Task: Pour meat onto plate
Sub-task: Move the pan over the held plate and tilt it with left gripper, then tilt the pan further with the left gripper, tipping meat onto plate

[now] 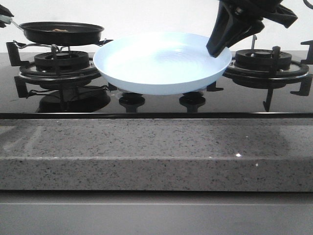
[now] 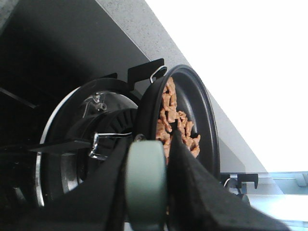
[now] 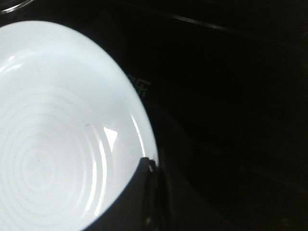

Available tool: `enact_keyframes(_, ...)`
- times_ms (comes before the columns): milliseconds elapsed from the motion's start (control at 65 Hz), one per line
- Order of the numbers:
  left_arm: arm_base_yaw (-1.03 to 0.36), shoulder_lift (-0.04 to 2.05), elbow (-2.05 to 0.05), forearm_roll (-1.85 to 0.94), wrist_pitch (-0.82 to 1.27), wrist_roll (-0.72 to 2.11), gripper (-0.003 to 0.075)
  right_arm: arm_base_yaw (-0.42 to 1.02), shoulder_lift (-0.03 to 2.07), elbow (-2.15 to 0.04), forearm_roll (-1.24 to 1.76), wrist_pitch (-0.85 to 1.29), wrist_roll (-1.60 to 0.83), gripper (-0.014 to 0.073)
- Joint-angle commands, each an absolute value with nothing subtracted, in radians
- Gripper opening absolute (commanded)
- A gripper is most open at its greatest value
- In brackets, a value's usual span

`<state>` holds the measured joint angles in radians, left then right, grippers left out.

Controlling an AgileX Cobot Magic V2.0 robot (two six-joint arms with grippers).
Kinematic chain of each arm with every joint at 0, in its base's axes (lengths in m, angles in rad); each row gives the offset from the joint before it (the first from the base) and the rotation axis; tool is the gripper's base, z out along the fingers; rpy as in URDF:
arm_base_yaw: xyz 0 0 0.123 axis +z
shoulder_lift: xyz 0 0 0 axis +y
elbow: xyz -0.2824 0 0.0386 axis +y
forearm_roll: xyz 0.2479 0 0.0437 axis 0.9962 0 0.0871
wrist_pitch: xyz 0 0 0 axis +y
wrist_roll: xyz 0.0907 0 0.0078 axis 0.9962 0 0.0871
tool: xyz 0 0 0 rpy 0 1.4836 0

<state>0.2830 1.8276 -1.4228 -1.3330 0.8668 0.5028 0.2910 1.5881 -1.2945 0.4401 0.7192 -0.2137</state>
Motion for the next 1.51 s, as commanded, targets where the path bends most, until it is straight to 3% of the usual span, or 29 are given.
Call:
enact_keyframes(0,0.287,1.765,-1.451,-1.358,0.898,0.526,-0.0020,0.290,1.538,-1.320,0.469,0.671,-0.225,-0.0069)
enact_keyframes(338,0.299,1.605,-1.417,-1.401,0.965,0.601,-0.0020,0.290,1.538,-1.320,0.469,0.671,-0.225,-0.0069)
enact_keyframes(738,0.206,1.377,-1.184,-1.565,0.932,0.767,-0.0020,0.290,1.538,-1.320,0.469,0.671,-0.225,-0.0069)
enact_keyframes(1492,-0.303,1.221,-1.130,-1.510,0.538,1.256,-0.0020,0.290,1.538,-1.320,0.469,0.671,-0.225,-0.0069)
